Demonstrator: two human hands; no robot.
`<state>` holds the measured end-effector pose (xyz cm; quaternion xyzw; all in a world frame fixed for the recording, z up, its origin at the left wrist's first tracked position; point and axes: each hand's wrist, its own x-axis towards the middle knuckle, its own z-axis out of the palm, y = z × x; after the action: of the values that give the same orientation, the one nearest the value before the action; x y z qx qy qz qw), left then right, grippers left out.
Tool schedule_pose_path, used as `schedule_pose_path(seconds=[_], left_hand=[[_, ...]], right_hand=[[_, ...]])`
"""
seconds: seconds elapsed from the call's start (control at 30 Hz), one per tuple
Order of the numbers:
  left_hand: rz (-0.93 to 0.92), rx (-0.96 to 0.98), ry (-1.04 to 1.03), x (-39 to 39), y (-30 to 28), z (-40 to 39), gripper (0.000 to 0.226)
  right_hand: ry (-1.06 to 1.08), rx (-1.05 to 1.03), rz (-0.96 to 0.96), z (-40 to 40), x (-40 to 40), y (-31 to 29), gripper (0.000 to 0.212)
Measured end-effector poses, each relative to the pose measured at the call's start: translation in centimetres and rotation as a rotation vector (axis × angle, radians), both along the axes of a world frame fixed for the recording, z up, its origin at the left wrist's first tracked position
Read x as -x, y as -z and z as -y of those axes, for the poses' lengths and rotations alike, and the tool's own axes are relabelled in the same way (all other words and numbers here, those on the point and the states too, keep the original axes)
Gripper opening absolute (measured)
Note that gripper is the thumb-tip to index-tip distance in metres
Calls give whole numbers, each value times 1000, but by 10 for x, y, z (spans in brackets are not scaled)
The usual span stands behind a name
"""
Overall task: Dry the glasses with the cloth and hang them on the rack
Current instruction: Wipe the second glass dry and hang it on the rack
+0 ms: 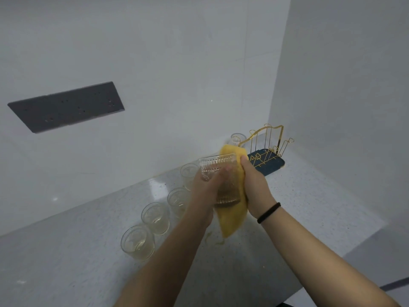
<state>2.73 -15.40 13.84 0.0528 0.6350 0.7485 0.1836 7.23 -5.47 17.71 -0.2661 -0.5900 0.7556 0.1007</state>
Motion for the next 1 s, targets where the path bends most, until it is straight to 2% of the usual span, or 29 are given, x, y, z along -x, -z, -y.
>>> schedule_pose_path(seconds=[0.03,0.13,0.17,0.3,0.4,0.47,0.53,0.6,0.67,0.7,0.83,0.9,1.0], left_hand=[[5,-25,-7,3,0,1,71],[-8,-92,-25,13,0,6,63],[-14,-100,-18,13,2,7,62],[32,-68,62,4,4,7,61],[15,-80,43,10,-1,9,70],[-75,-12,-35,12,-4,8,70],[-199,177,-103,9,-10,4,63],[-266,260,-59,5,-11,2,74],[-251,191,-47,2,-16,2,69],[-215,160,-40,3,-16,3,67],[-85,-31,31,-1,-15,3,70],[-79,-83,62,2,-13,5,63],[-115,-87,37,7,-14,10,60]], right_hand=[[-40,-39,-17,6,-2,4,45],[-91,-399,-125,30,-14,27,45],[-76,-429,-146,31,-14,30,45],[-23,-82,63,8,-1,11,45],[-56,100,33,10,-4,7,43],[-44,60,-1,17,-8,11,48],[17,-94,-69,21,-8,22,51],[100,-277,-182,28,-8,29,46],[117,-367,-259,32,-10,30,41],[112,-346,-261,30,-11,27,40],[62,-124,34,6,5,5,53],[42,-63,7,9,5,-2,48],[30,-355,-167,28,-5,15,44]])
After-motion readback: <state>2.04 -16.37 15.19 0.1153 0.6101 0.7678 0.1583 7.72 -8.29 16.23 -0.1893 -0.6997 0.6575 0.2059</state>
